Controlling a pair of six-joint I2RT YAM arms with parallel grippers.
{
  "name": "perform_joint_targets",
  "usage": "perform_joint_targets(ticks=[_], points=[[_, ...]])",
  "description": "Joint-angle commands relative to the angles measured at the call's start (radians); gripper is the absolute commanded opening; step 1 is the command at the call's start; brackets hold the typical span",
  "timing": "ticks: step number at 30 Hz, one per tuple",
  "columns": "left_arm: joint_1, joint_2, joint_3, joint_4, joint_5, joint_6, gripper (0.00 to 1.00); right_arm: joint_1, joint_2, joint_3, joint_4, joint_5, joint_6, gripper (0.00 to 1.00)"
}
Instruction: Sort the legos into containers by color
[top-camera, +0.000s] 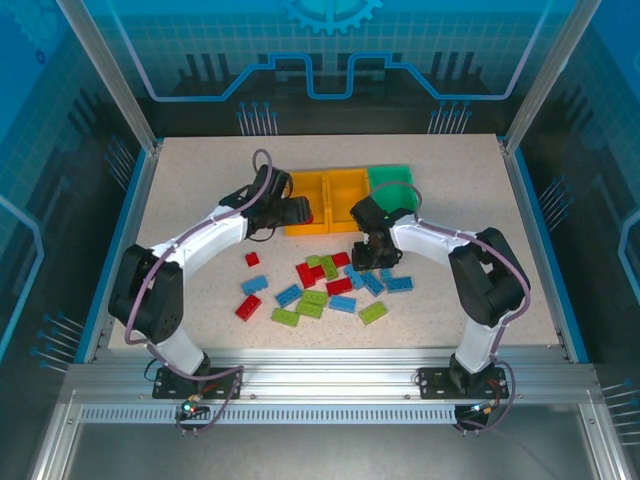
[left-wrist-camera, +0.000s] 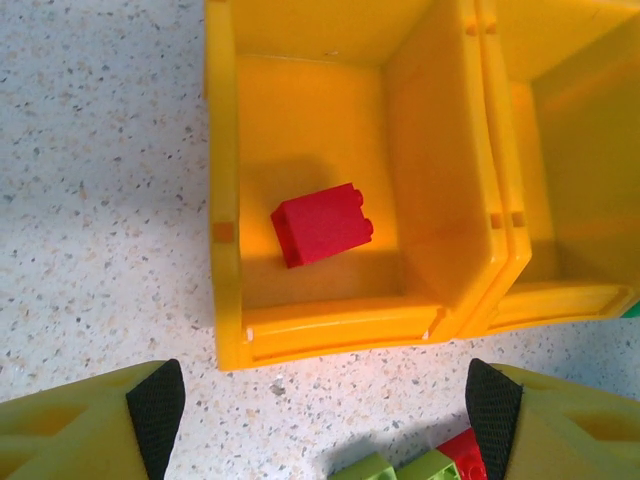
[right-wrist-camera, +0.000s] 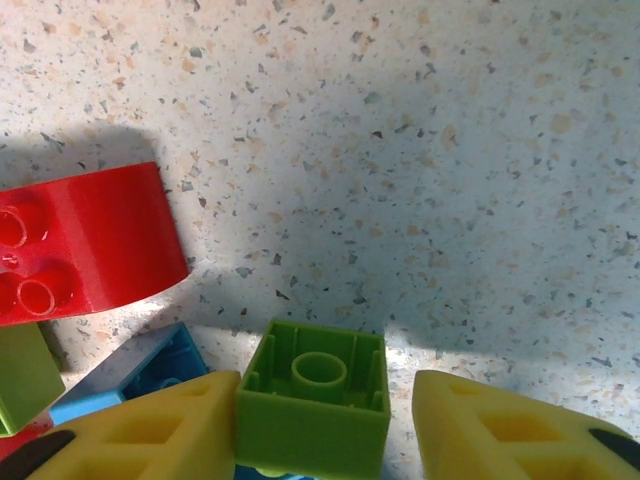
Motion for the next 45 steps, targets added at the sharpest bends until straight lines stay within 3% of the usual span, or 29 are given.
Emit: perform_joint_targets(ticks=[1, 7, 15, 34, 36, 41, 45], points=[[-0.006, -0.045, -0.033, 0.008, -0.020, -0.020, 0.79, 0.016, 0.018, 0.026, -0.032, -0.001, 0.002, 0.43], [-0.007, -0.075, -0.077, 0.010, -0.045, -0.023, 0.80, 0.016, -0.010, 0.044, -0.035, 0.008, 0.003, 0.30], [-0.006, -0.111, -0.150, 0.027, -0.041, -0.038, 0.80, -0.001, -0.059, 0.167, -0.037, 0.010, -0.024, 0.28], [-0.058, -0.158, -0.277, 0.021, -0.035, -0.074, 0.82, -0.083, 0.279, 0.562, 0.029, 0.047, -0.053, 0.29], [-0.069, -0.158, -0.278, 0.023, -0.037, -0.073, 0.82, -0.091, 0.297, 0.586, 0.024, 0.042, -0.054, 0.35], [-0.090, -0.149, -0.282, 0.023, -0.046, -0.079, 0.83, -0.085, 0.276, 0.596, -0.006, 0.017, -0.081, 0.77], [-0.090, -0.154, -0.303, 0.034, -0.046, -0.095, 0.83, -0.051, 0.161, 0.470, 0.018, 0.024, -0.144, 0.80]])
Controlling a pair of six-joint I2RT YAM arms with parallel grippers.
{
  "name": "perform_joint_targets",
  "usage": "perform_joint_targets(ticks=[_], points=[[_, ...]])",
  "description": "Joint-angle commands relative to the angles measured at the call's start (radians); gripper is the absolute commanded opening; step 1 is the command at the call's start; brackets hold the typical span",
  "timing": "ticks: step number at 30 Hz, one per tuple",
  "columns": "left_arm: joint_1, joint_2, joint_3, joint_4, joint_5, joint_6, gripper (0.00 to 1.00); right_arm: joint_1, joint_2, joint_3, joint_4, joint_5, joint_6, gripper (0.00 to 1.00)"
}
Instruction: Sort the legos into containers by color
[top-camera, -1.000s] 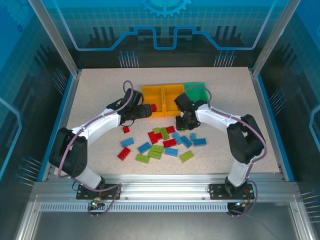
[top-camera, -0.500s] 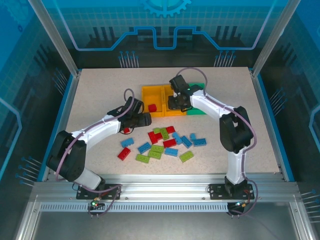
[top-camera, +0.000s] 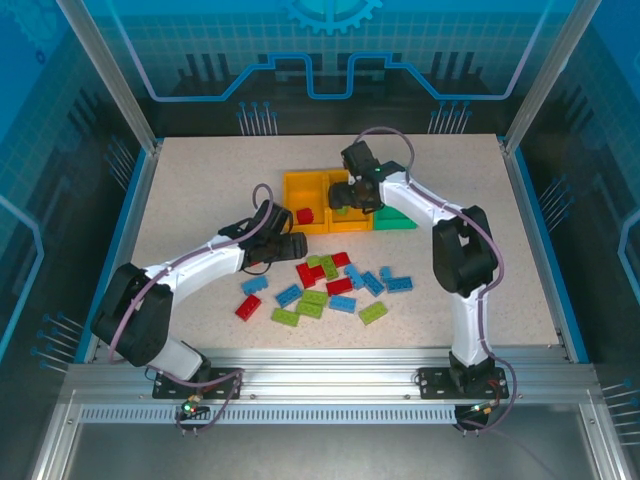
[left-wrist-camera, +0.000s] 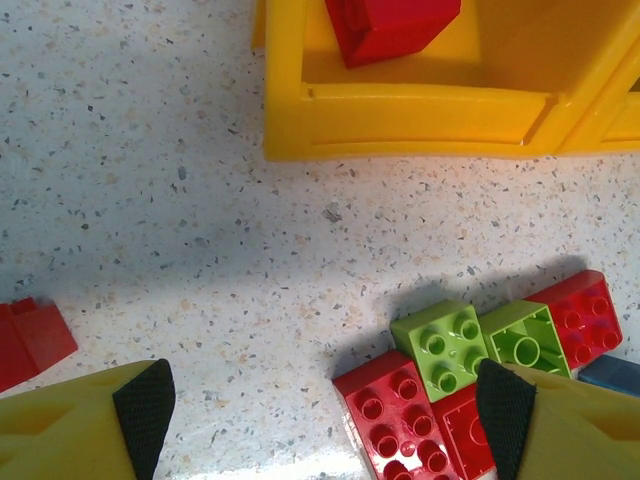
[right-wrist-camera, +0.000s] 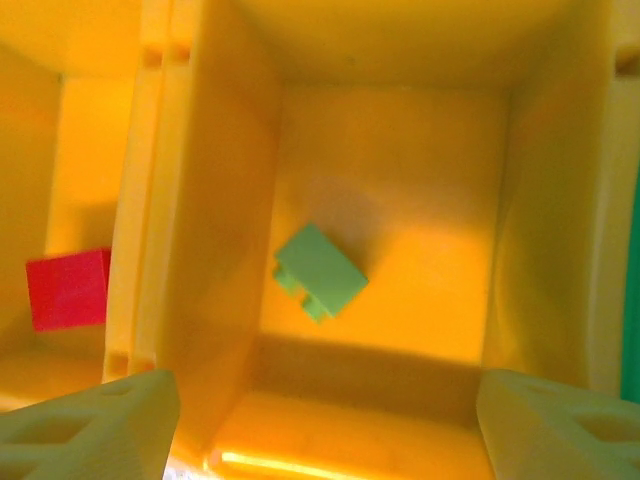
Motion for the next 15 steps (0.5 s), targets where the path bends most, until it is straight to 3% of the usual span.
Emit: perform_joint_targets(ticks=[1, 4, 9, 15], points=[[-0.005, -0.020, -0.034, 0.017, -0.015, -0.030, 0.83, 0.037, -0.129, -0.105, -0.013, 0.003, -0.076, 0.81], [-0.005, -0.030, -0.048, 0.017, -0.019, -0.032, 0.84, 0.051, -0.219, -0.226, -0.027, 0.006, -0.127, 0.79], [-0.005, -0.041, -0.069, 0.015, -0.031, -0.035, 0.84, 0.062, -0.360, -0.460, 0.007, -0.062, -0.186, 0.66], [-0.006, -0.043, -0.077, 0.028, -0.028, -0.040, 0.85, 0.099, -0.367, -0.549, 0.007, -0.134, -0.216, 0.59]])
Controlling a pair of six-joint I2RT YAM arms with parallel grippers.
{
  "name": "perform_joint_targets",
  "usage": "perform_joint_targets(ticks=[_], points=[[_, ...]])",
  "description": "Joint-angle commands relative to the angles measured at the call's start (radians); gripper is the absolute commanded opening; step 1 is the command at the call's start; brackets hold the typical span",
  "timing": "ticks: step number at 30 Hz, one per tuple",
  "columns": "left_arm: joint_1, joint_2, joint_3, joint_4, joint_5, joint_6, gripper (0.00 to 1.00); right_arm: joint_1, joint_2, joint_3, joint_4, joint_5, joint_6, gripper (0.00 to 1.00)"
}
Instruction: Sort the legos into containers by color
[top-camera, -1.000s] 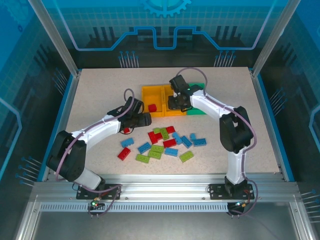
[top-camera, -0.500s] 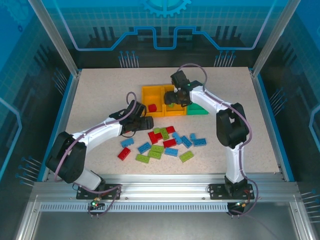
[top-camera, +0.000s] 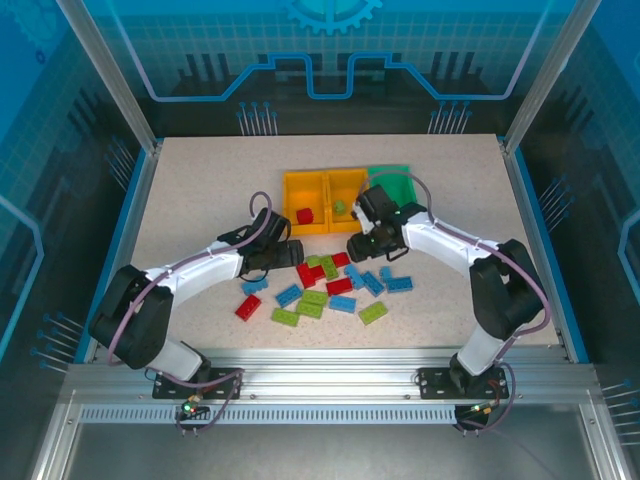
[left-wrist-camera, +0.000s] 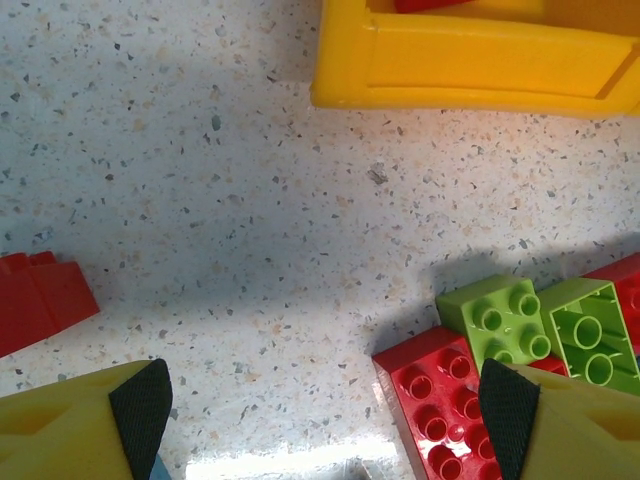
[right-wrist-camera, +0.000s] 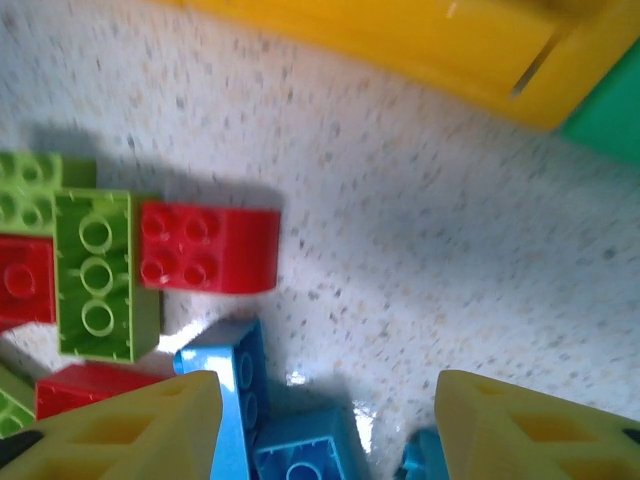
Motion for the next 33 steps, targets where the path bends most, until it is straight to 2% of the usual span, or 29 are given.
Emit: perform_joint_targets(ticks=[1, 11, 19, 23, 33], points=[[-0.005, -0.028, -0.013, 0.013, -0.018, -0.027, 0.85, 0.040, 0.015, -0.013, 0.003, -0.063, -0.034, 0.58], [-0.005, -0.044, -0.032, 0.014, -0.028, -0.030, 0.85, 0.116, 0.083, -0.009, -0.002, -0.083, -0.021, 0.55], [-0.004, -0.050, -0.036, 0.014, -0.029, -0.028, 0.86, 0.120, 0.141, 0.018, -0.006, -0.029, -0.011, 0.46], [-0.005, -0.055, -0.040, 0.015, -0.032, -0.028, 0.86, 0.120, 0.144, 0.026, -0.005, -0.010, -0.001, 0.36], [-0.004, -0.052, -0.049, 0.017, -0.029, -0.032, 0.87, 0.092, 0.069, 0.024, -0.030, 0.008, 0.016, 0.25]])
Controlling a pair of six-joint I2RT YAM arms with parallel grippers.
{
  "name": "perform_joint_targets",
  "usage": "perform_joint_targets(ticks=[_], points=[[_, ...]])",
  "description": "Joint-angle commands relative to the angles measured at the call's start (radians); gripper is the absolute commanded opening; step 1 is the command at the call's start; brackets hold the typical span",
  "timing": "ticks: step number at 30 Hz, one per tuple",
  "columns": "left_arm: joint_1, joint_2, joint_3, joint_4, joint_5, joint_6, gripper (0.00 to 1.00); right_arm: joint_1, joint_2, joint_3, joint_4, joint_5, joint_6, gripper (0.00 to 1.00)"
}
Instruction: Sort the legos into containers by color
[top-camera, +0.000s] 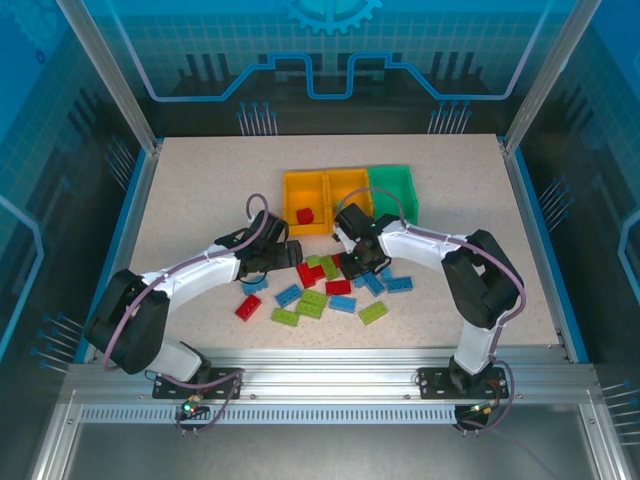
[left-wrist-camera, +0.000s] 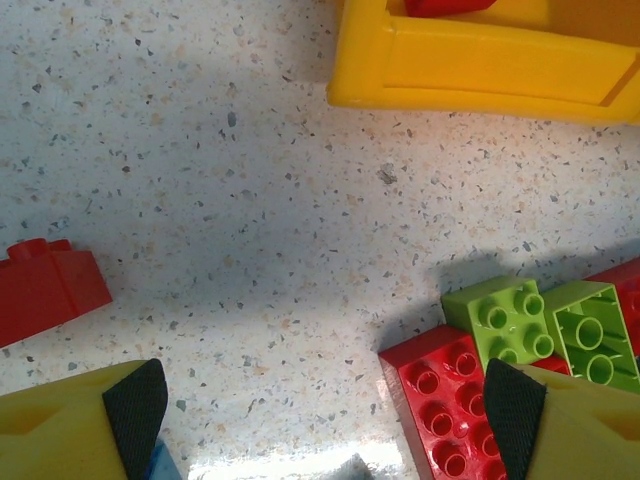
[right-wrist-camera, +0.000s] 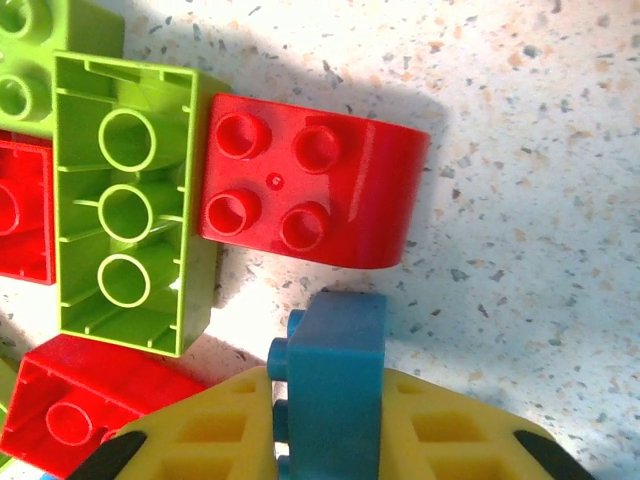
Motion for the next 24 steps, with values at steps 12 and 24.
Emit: perform_joint_targets(ticks=[12, 24], points=[[-0.004, -0.032, -0.032, -0.016, -0.043, -0.019, 0.89, -0.240, -0.131, 0.137, 0.008, 0.075, 0.035, 0.22], [0.076, -0.101, -0.083, -0.094, -0.055, -0.048, 0.95, -0.395, 0.141, 0.431, 0.004, 0.143, 0.023, 0.22]])
